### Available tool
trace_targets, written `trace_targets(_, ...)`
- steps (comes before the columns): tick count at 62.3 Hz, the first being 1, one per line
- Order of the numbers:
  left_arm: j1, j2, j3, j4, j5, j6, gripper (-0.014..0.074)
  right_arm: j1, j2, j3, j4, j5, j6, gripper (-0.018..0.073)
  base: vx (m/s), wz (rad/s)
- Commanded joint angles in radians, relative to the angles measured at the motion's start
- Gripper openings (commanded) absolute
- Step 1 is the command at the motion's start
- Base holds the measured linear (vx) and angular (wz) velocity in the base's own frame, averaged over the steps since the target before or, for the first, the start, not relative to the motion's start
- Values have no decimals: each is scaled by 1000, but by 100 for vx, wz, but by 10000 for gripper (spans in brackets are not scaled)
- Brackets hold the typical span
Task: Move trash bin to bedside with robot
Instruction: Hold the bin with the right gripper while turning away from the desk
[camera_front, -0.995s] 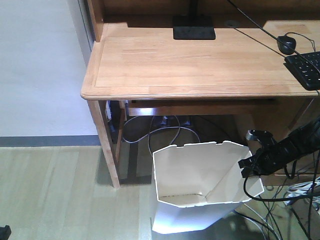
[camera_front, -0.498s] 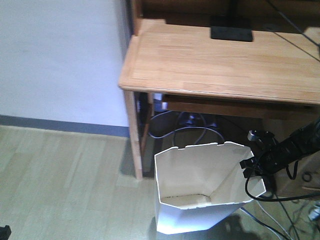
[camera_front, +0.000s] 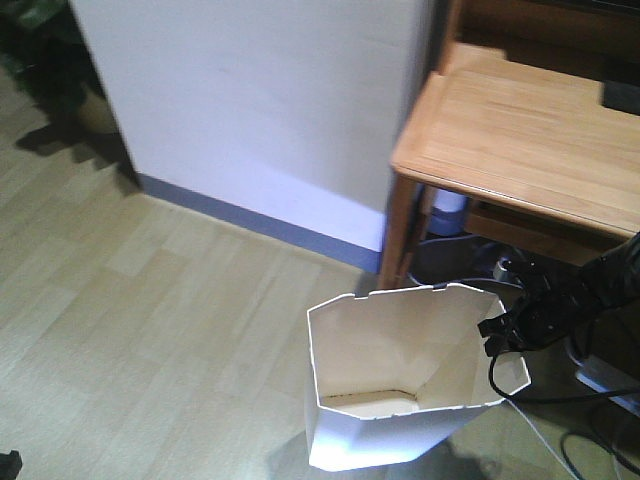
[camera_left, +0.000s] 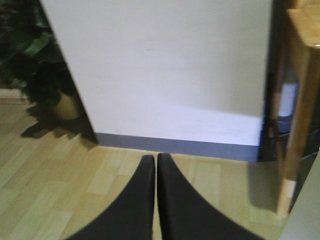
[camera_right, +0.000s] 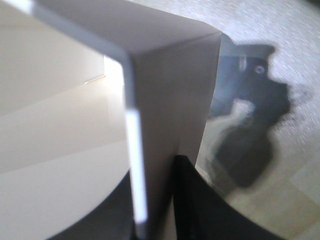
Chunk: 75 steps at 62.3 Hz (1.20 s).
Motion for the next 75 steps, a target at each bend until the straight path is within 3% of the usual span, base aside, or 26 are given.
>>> trace_targets(1,0,-20,18,0,-69,-5,-7,2,-78,-8,57,172,-2,-1,2,62)
trace_targets(75,0,-20,18,0,-69,-5,-7,2,-78,-8,57,172,-2,-1,15,57)
